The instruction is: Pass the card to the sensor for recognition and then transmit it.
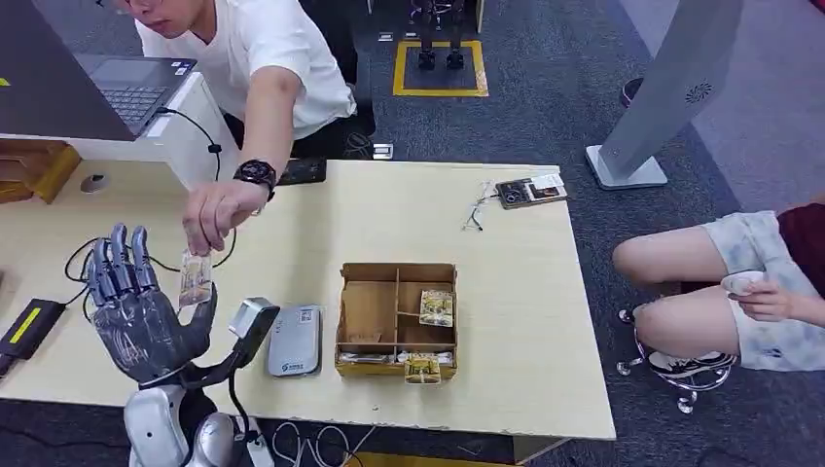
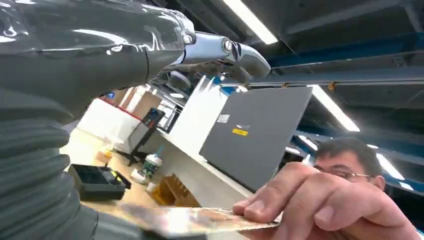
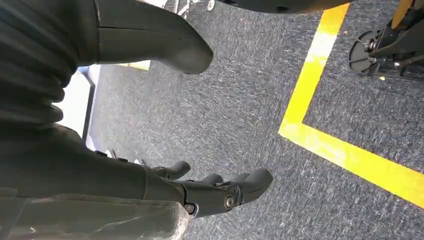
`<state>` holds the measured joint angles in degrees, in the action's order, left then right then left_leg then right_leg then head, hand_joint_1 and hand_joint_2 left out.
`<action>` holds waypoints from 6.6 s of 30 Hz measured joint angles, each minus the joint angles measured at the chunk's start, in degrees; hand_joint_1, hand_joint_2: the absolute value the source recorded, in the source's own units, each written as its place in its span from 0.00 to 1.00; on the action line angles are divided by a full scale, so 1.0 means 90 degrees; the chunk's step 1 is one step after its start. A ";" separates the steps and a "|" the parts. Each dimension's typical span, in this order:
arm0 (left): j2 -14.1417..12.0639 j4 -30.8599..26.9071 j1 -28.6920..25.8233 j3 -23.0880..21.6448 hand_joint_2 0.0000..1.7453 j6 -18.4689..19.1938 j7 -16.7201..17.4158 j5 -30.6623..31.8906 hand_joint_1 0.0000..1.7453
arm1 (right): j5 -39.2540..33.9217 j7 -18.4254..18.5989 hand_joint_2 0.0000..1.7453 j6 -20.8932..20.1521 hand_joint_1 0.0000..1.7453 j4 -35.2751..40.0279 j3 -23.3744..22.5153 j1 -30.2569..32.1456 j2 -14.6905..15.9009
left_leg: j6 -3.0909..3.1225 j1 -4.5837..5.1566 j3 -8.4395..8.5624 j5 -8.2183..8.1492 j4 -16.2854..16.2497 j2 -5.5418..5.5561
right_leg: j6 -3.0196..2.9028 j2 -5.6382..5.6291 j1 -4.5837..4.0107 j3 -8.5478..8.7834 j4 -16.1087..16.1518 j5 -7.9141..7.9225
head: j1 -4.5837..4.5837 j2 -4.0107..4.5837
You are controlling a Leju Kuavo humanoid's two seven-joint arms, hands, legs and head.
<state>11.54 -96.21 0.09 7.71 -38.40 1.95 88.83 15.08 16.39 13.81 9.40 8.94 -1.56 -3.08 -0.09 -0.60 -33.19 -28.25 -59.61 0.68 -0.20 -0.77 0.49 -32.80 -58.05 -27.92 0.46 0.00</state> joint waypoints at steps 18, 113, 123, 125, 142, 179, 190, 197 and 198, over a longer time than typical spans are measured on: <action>0.0328 0.0002 0.0036 0.0107 1.00 -0.0002 -0.1567 -0.0525 1.00 | 0.0012 0.0019 1.00 0.0012 0.00 0.0000 0.0032 -0.0001 0.0000 | 0.0000 0.0000 -0.0002 0.0000 0.0000 0.0000 | 0.0000 0.0000 0.0000 0.0000 0.0000 0.0000 | 0.0002 0.0000; -0.0522 0.3308 0.0341 -0.2037 1.00 0.0041 -0.2137 -0.8383 1.00 | 0.0447 -0.0080 1.00 0.0131 0.00 0.0000 -0.0027 0.0063 -0.0029 | 0.0003 0.0003 -0.0003 -0.0002 -0.0001 0.0002 | 0.0002 0.0003 0.0003 0.0000 0.0001 0.0000 | 0.0012 0.0000; -0.0500 0.4129 0.0716 -0.1994 1.00 0.0163 -0.2351 -0.8940 1.00 | 0.0457 -0.0100 1.00 0.0131 0.00 0.0000 -0.0027 0.0062 -0.0029 | 0.0004 0.0003 0.0001 -0.0002 -0.0001 0.0003 | 0.0002 0.0008 0.0003 0.0007 0.0001 0.0000 | 0.0012 0.0000; -0.0476 0.4182 0.0733 -0.1928 1.00 0.0377 -0.2358 -0.9312 1.00 | 0.0457 -0.0100 1.00 0.0141 0.00 0.0000 -0.0027 0.0063 -0.0029 | 0.0004 0.0003 0.0001 -0.0002 -0.0001 0.0004 | 0.0002 0.0008 0.0003 0.0007 0.0001 0.0000 | 0.0012 0.0000; -0.0440 0.4298 0.0969 -0.1557 1.00 0.1287 -0.2336 -1.1645 1.00 | 0.0568 -0.0136 1.00 0.0189 0.00 0.0000 -0.0027 0.0062 -0.0029 | 0.0004 0.0004 0.0039 -0.0002 0.0004 0.0009 | 0.0002 0.0014 0.0004 0.0052 0.0001 -0.0001 | 0.0012 0.0000; 0.0568 0.2875 0.0960 0.2392 1.00 -0.0002 -0.3857 -0.3400 1.00 | 0.0814 -0.0119 1.00 0.0017 0.00 0.0000 -0.0032 0.0041 -0.0029 | 0.0003 0.0000 0.0018 0.0008 0.0005 0.0010 | -0.0001 0.0012 0.0000 0.0029 -0.0003 -0.0001 | 0.0012 0.0000; 0.0568 0.2028 0.0843 0.2439 1.00 -0.0002 -0.4051 -0.3929 1.00 | 0.0906 -0.0119 1.00 0.0022 0.00 0.0000 -0.0032 0.0027 -0.0029 | 0.0003 0.0001 0.0016 0.0008 0.0004 0.0012 | 0.0000 0.0014 0.0000 0.0026 -0.0001 -0.0001 | 0.0012 0.0000; 0.0563 0.1498 0.0808 0.2152 1.00 -0.0002 -0.4012 -0.3611 1.00 | 0.0998 -0.0121 1.00 0.0015 0.00 0.0000 -0.0024 0.0021 -0.0029 | 0.0003 0.0001 0.0016 0.0008 0.0004 0.0013 | 0.0000 0.0015 0.0000 0.0026 -0.0001 -0.0001 | 0.0012 0.0000; 0.0563 0.1430 0.0810 0.2096 1.00 -0.0002 -0.3978 -0.3497 1.00 | 0.1027 -0.0119 1.00 0.0005 0.00 0.0002 -0.0024 0.0016 -0.0029 | 0.0003 0.0001 0.0016 0.0008 0.0004 0.0012 | 0.0000 0.0014 0.0000 0.0026 -0.0001 -0.0001 | 0.0012 0.0000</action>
<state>16.61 -83.34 7.38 26.58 -38.42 -33.85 57.36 24.33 15.32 13.86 9.42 8.72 -1.42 -3.34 -0.06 -0.59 -33.05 -28.18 -59.57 0.79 -0.20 -0.64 0.50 -32.57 -58.06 -27.93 0.57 0.00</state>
